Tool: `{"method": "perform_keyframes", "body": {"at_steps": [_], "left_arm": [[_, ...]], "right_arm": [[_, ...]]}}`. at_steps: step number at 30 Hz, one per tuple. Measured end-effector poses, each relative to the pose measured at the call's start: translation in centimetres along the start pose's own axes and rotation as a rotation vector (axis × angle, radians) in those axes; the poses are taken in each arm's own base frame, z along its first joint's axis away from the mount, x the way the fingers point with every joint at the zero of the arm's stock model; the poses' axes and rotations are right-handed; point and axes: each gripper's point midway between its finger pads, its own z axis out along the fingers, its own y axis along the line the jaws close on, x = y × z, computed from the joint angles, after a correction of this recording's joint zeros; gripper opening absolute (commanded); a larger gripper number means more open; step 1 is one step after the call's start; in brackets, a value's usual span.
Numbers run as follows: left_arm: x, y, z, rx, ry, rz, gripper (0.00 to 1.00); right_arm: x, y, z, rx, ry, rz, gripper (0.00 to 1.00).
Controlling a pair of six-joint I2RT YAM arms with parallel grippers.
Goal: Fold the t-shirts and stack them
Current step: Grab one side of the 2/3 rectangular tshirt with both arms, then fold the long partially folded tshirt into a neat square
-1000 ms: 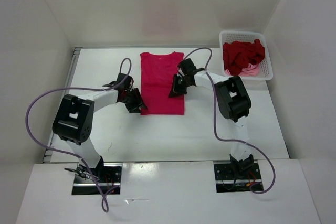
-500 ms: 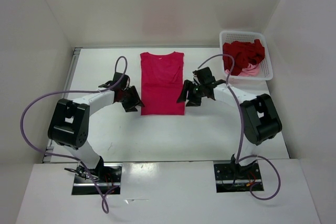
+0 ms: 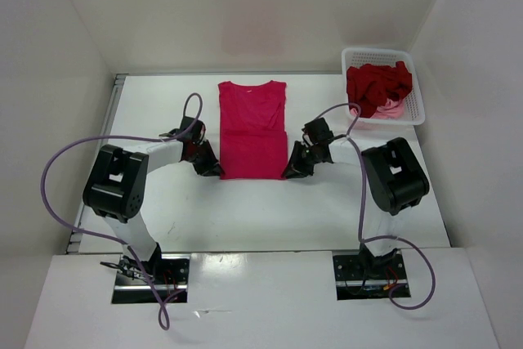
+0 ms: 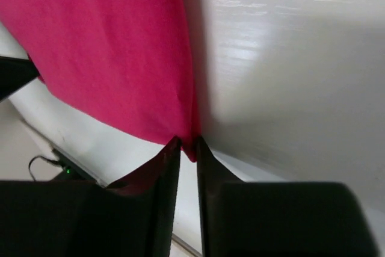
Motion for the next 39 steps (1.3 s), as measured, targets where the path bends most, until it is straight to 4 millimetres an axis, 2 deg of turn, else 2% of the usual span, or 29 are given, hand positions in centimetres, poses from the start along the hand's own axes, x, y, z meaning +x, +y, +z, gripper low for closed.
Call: {"method": "perform_keyframes", "body": {"at_steps": [3, 5, 7, 11, 14, 18, 19, 21, 23, 24, 27, 29, 32, 35, 36, 37, 39], "left_arm": [[0.1, 0.0, 0.1, -0.002, 0.003, 0.002, 0.06], [0.3, 0.1, 0.1, -0.005, 0.008, 0.004, 0.00], [0.5, 0.3, 0.0, -0.007, 0.011, 0.006, 0.00], [2.7, 1.2, -1.5, -0.007, 0.045, 0.019, 0.00], [5.6, 1.8, -3.9, -0.004, 0.086, 0.046, 0.00], [8.8, 2.1, -8.8, 0.025, 0.104, 0.057, 0.00], [9.5, 1.8, -10.2, 0.047, 0.099, 0.062, 0.00], [10.2, 0.9, -12.8, 0.086, 0.088, 0.069, 0.00], [9.5, -0.6, -14.8, 0.112, 0.076, 0.071, 0.00], [8.3, -1.9, -15.6, 0.132, 0.053, 0.076, 0.00], [3.7, -5.6, -16.2, 0.174, -0.015, 0.094, 0.00], [-0.5, -8.0, -15.1, 0.184, -0.065, 0.104, 0.00], [-6.1, -10.3, -11.4, 0.189, -0.117, 0.112, 0.00], [-10.5, -10.6, -6.2, 0.139, -0.131, 0.094, 0.00], [-11.5, -10.2, -4.6, 0.117, -0.131, 0.083, 0.01], [-12.3, -9.9, -3.1, 0.101, -0.129, 0.074, 0.07], [-13.3, -9.0, -0.7, 0.075, -0.122, 0.053, 0.16]], "right_arm": [[0.1, 0.0, 0.3, -0.005, 0.009, 0.011, 0.00], [0.1, 0.0, 0.2, -0.005, 0.006, 0.011, 0.00], [0.3, -0.2, 0.0, -0.004, 0.002, 0.012, 0.00], [2.7, -0.4, -1.9, -0.006, -0.003, 0.008, 0.00], [6.6, 0.6, -4.0, -0.026, 0.014, -0.025, 0.00], [12.4, 2.3, -7.4, -0.079, 0.070, -0.056, 0.00], [13.2, 2.8, -8.6, -0.097, 0.072, -0.055, 0.00], [13.1, 3.8, -10.7, -0.132, 0.046, -0.049, 0.00], [11.6, 4.8, -12.1, -0.146, 0.020, -0.033, 0.00], [10.0, 5.7, -12.7, -0.155, -0.006, -0.030, 0.00], [4.6, 7.6, -12.8, -0.154, -0.064, -0.036, 0.00], [0.7, 8.1, -12.0, -0.141, -0.102, -0.041, 0.00], [-5.0, 7.4, -10.0, -0.123, -0.138, -0.024, 0.00], [-9.2, 5.4, -7.0, -0.077, -0.145, 0.008, 0.00], [-10.4, 4.6, -5.9, -0.060, -0.142, 0.019, 0.01], [-11.3, 4.0, -5.0, -0.044, -0.142, 0.026, 0.03], [-12.4, 2.8, -3.4, -0.014, -0.134, 0.040, 0.14]]}}
